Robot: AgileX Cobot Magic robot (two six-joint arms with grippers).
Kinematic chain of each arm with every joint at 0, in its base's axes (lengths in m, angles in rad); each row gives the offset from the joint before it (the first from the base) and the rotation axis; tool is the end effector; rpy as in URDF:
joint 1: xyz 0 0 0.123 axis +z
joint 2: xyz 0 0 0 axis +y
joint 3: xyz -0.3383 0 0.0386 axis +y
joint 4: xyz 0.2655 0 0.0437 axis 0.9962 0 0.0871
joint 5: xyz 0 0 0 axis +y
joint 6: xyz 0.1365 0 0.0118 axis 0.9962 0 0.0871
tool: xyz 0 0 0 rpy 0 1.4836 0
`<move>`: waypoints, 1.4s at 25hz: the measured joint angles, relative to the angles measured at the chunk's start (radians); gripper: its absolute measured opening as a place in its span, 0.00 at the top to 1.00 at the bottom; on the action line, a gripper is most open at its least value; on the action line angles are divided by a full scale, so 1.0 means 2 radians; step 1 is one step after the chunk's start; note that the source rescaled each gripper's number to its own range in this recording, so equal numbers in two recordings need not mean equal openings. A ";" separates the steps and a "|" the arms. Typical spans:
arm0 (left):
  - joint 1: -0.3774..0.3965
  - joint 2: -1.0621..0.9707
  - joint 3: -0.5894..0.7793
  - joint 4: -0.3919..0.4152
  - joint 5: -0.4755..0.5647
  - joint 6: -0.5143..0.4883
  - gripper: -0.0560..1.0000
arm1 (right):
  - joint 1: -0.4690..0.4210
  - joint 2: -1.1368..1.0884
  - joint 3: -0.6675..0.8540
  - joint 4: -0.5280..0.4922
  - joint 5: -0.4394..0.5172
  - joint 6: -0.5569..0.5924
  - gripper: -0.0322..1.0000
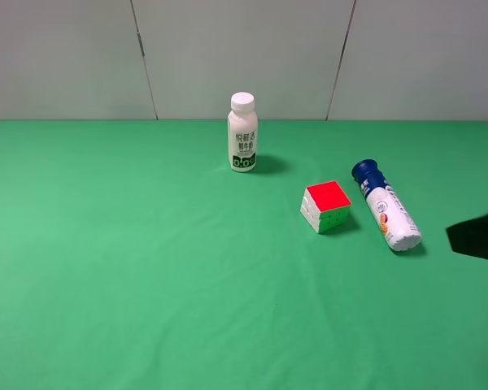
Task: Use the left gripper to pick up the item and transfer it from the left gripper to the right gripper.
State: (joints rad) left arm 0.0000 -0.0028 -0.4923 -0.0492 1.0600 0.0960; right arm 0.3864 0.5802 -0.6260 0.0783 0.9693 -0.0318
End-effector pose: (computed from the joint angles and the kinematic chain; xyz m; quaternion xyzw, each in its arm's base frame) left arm -0.0040 -0.0059 0.2623 0.0419 0.8530 0.0004 0.5202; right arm 0.0829 0.0433 0.2951 -0.1847 0.9142 0.1008 0.3464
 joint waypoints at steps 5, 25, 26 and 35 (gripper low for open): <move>0.000 0.000 0.000 0.000 0.000 0.000 0.10 | 0.000 -0.104 0.033 -0.006 -0.008 0.000 0.00; 0.000 0.000 0.000 0.000 0.000 0.000 0.10 | 0.000 -0.248 0.068 -0.021 0.025 0.016 0.00; 0.000 0.000 0.000 0.000 0.000 0.000 0.10 | -0.001 -0.248 0.068 -0.021 0.025 0.016 0.00; 0.000 0.000 0.000 0.000 0.000 0.000 0.10 | -0.122 -0.292 0.068 -0.021 0.026 0.016 0.00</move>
State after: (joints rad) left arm 0.0000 -0.0028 -0.4923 -0.0492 1.0600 0.0960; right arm 0.1420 -0.0041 -0.4899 0.0373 1.0204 0.0000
